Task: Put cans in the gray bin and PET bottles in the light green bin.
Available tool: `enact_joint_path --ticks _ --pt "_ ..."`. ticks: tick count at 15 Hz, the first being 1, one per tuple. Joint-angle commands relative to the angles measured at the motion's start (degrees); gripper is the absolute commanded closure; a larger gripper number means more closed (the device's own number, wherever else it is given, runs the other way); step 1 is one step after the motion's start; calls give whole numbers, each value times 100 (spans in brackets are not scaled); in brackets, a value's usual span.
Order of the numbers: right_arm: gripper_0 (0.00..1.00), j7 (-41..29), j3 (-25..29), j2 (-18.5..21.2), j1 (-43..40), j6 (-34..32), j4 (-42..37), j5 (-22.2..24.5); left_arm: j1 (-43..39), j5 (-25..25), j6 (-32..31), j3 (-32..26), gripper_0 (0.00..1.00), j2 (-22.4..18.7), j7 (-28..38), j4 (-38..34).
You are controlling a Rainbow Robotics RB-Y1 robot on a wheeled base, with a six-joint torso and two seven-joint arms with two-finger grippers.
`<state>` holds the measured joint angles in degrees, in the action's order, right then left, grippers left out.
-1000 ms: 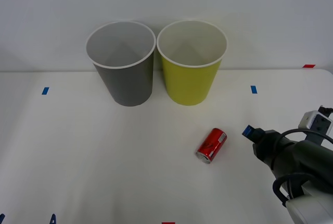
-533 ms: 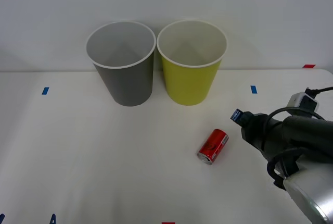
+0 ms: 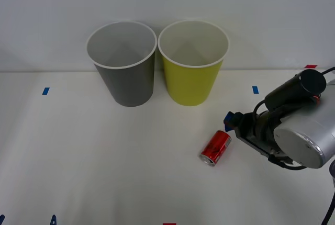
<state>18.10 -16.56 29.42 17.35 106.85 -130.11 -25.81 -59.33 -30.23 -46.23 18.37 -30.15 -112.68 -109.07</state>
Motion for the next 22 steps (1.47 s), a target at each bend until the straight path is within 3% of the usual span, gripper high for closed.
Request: enact_joint_path --ticks 1,10,17,22 --pt "0 -43 -242 2 374 -15 487 -231 0 0 0 0 8 0 0 0" --pt "0 -26 -822 -6 963 -745 1708 -609 0 0 0 0 8 0 0 0" --pt "0 -70 -1024 -15 989 -877 1981 -477 0 0 0 0 8 0 0 0" --pt "0 -70 -1033 -182 1016 -1360 2491 -372 0 0 0 0 8 0 0 0"
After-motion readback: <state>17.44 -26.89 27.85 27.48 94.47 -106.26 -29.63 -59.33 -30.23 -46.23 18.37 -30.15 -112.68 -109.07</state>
